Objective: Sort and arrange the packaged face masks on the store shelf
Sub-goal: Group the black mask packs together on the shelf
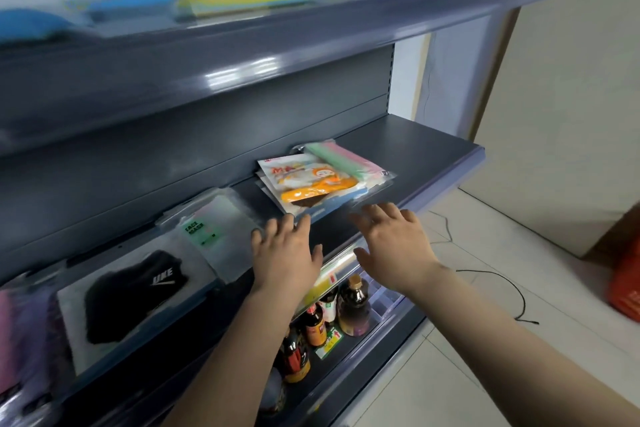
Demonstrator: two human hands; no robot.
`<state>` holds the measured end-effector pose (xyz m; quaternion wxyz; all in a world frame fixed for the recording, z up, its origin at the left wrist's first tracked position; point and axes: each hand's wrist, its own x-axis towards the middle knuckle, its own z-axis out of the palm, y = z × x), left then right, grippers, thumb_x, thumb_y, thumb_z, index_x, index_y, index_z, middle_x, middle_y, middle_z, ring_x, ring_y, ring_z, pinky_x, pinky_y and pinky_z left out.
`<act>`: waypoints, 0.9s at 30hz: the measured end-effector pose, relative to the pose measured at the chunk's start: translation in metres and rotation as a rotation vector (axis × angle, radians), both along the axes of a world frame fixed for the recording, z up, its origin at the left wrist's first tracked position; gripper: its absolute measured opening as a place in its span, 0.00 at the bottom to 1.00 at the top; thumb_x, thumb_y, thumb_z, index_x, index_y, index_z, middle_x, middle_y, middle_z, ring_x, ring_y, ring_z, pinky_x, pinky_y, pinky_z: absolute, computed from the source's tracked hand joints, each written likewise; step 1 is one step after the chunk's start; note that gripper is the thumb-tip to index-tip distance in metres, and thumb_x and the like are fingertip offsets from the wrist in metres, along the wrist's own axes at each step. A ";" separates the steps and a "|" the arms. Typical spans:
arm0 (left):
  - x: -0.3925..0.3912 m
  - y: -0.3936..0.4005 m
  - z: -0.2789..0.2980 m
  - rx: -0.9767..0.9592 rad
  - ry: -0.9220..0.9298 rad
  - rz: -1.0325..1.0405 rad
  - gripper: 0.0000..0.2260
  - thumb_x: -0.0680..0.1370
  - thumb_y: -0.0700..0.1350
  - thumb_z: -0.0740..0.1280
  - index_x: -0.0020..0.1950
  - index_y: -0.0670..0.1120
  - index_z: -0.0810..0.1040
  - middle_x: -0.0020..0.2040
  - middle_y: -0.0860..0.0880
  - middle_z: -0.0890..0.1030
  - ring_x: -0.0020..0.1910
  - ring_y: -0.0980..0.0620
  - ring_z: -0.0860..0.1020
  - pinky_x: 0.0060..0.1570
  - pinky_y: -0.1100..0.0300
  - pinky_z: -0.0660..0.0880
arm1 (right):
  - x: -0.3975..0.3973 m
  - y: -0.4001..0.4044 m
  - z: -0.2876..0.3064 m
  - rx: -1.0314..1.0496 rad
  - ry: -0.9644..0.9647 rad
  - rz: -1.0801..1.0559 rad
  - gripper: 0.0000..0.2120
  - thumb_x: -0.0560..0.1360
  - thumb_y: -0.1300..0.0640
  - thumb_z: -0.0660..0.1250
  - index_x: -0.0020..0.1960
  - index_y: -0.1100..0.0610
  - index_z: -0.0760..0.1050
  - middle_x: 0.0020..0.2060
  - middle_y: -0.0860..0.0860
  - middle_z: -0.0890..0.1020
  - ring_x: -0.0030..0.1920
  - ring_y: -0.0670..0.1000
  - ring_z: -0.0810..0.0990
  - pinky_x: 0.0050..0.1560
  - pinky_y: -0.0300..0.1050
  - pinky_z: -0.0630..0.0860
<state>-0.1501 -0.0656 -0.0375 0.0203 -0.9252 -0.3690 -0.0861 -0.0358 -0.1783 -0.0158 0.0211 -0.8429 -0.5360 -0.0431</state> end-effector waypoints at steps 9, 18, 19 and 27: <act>0.072 0.035 -0.002 0.017 -0.045 0.021 0.25 0.79 0.56 0.57 0.74 0.52 0.58 0.72 0.50 0.65 0.70 0.47 0.63 0.66 0.49 0.61 | 0.072 0.042 0.000 -0.035 -0.022 0.011 0.27 0.77 0.47 0.59 0.74 0.52 0.58 0.72 0.52 0.63 0.71 0.56 0.61 0.66 0.51 0.62; 0.113 0.056 -0.005 0.027 -0.020 0.085 0.24 0.78 0.57 0.57 0.73 0.52 0.60 0.71 0.50 0.67 0.69 0.46 0.63 0.65 0.50 0.60 | 0.126 0.074 -0.009 -0.026 0.043 0.049 0.27 0.77 0.48 0.58 0.75 0.50 0.58 0.72 0.51 0.63 0.71 0.55 0.62 0.66 0.50 0.61; 0.116 0.058 -0.006 0.029 -0.020 0.101 0.24 0.78 0.57 0.57 0.73 0.52 0.61 0.70 0.50 0.68 0.69 0.46 0.64 0.65 0.50 0.60 | 0.133 0.077 -0.010 -0.022 0.056 0.060 0.27 0.77 0.48 0.58 0.75 0.50 0.57 0.72 0.50 0.63 0.71 0.55 0.63 0.66 0.50 0.62; 0.148 0.066 -0.011 -0.042 -0.017 0.339 0.25 0.79 0.60 0.53 0.74 0.52 0.60 0.74 0.49 0.63 0.72 0.45 0.60 0.67 0.49 0.59 | 0.199 0.103 -0.016 0.042 0.244 0.201 0.25 0.78 0.46 0.59 0.73 0.50 0.62 0.70 0.50 0.68 0.68 0.56 0.67 0.65 0.51 0.67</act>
